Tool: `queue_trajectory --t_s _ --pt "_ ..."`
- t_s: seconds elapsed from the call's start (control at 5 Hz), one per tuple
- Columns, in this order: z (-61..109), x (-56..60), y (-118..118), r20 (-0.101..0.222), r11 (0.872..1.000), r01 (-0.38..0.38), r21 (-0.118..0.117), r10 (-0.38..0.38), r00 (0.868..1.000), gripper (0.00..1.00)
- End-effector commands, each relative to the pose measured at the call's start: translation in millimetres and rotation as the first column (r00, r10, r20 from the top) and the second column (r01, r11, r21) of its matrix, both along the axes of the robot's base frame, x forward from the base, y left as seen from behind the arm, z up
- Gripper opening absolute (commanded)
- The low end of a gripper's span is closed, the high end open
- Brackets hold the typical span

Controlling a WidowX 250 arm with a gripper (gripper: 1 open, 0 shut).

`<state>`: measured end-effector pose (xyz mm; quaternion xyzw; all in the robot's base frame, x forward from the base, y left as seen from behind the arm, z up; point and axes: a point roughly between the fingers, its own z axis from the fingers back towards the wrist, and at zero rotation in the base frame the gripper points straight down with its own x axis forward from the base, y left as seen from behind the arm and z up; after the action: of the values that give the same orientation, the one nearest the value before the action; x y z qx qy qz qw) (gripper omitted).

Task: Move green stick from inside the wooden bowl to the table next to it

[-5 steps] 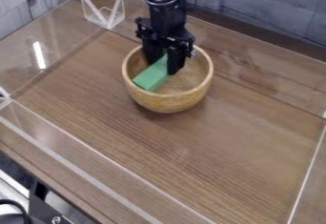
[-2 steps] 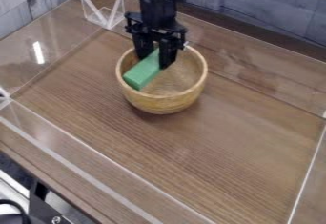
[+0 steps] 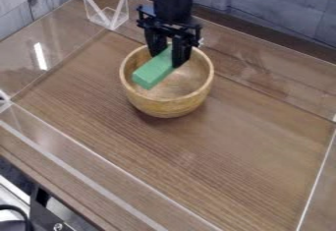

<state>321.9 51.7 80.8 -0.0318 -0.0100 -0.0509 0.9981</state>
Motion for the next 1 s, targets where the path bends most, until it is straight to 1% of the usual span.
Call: queue_trajectory --t_s 0.0,0.2,0.6,0.8 --pt "15.3 9.2 -1 0.061 0.999 -0.031 0.011 0.030 0.998 0.00" --pt "8.8 15.0 -3 0.058 0.998 -0.063 0.011 0.062 0.996 0.00" --pt "0.7 12.9 -7 0.053 0.993 -0.115 0.010 0.114 0.992 0.00" --pt "-5.3 12.3 -4 0.050 0.989 -0.148 0.010 0.147 0.988 0.00"
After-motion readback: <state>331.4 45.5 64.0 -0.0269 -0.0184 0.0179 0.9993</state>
